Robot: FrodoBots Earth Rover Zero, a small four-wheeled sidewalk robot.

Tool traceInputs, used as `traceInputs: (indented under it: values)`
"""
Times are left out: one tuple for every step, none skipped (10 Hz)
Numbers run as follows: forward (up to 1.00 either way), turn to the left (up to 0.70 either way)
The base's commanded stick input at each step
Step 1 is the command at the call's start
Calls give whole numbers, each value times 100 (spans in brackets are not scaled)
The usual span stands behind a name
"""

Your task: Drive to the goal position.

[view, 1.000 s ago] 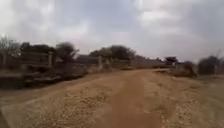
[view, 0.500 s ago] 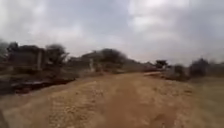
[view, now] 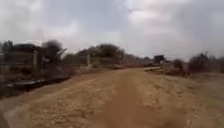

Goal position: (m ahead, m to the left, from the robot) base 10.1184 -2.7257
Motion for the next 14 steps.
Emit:
traceInputs:
  values:
    - [50, 0]
    - [50, 0]
    - [50, 0]
    - [50, 0]
    - [50, 0]
    - [50, 0]
    - [50, 0]
    - [50, 0]
    - [50, 0]
    - [50, 0]
    - [50, 0]
    - [50, 0]
    - [50, 0]
    - [50, 0]
